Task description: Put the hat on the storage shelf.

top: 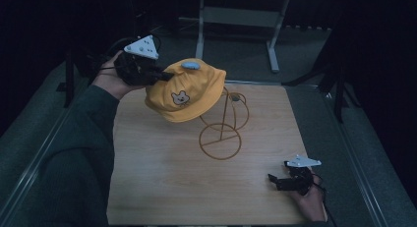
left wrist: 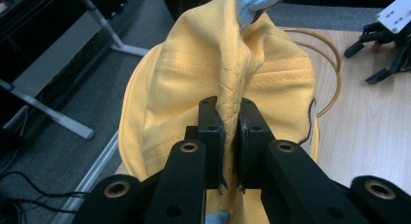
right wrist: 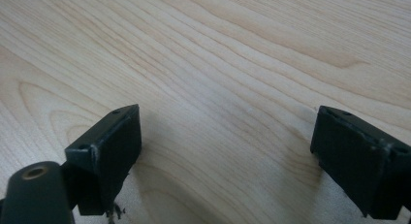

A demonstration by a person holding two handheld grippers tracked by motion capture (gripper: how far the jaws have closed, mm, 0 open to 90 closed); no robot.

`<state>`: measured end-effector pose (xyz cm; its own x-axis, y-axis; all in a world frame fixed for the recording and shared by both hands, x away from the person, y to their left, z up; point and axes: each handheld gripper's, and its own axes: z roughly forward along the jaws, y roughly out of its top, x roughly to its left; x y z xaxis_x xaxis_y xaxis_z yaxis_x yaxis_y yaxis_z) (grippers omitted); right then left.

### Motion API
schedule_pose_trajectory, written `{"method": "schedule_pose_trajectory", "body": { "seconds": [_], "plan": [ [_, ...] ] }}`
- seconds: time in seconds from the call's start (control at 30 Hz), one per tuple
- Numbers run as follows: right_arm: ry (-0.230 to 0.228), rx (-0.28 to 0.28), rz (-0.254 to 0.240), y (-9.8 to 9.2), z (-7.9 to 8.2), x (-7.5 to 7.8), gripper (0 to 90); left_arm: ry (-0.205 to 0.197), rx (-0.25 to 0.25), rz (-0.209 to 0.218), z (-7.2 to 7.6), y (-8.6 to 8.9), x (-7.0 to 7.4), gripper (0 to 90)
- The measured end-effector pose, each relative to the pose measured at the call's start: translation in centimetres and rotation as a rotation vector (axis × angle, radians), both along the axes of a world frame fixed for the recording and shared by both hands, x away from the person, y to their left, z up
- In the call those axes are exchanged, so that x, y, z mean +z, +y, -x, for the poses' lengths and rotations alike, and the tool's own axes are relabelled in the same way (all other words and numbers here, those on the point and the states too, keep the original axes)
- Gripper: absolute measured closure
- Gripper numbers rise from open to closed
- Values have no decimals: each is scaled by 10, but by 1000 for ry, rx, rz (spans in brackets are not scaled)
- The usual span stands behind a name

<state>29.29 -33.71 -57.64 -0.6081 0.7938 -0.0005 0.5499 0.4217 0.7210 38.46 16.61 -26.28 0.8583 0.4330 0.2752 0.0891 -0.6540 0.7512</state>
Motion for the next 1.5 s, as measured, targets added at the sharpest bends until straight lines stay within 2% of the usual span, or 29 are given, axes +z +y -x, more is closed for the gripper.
{"method": "schedule_pose_trajectory", "body": {
  "seconds": [0.43, 0.63, 0.77, 1.03, 1.37, 1.5],
  "plan": [
    [0, 0, 0, 0, 0, 0, 109, -9, -28, 1, -1, -15, 5, 831],
    [0, 0, 0, 0, 0, 0, 109, -3, -41, -39, -6, -27, 9, 832],
    [0, 0, 0, 0, 0, 0, 109, -7, -58, -33, -7, -35, 12, 831],
    [2, 0, 0, 0, 0, 0, 109, -6, -77, -51, -8, -47, 13, 831],
    [2, -1, 0, 0, 0, 0, 109, 4, -92, -39, -12, -62, 11, 828],
    [2, 0, 0, 0, 0, 0, 109, 8, -104, -40, -14, -73, 11, 827]
  ]
}}
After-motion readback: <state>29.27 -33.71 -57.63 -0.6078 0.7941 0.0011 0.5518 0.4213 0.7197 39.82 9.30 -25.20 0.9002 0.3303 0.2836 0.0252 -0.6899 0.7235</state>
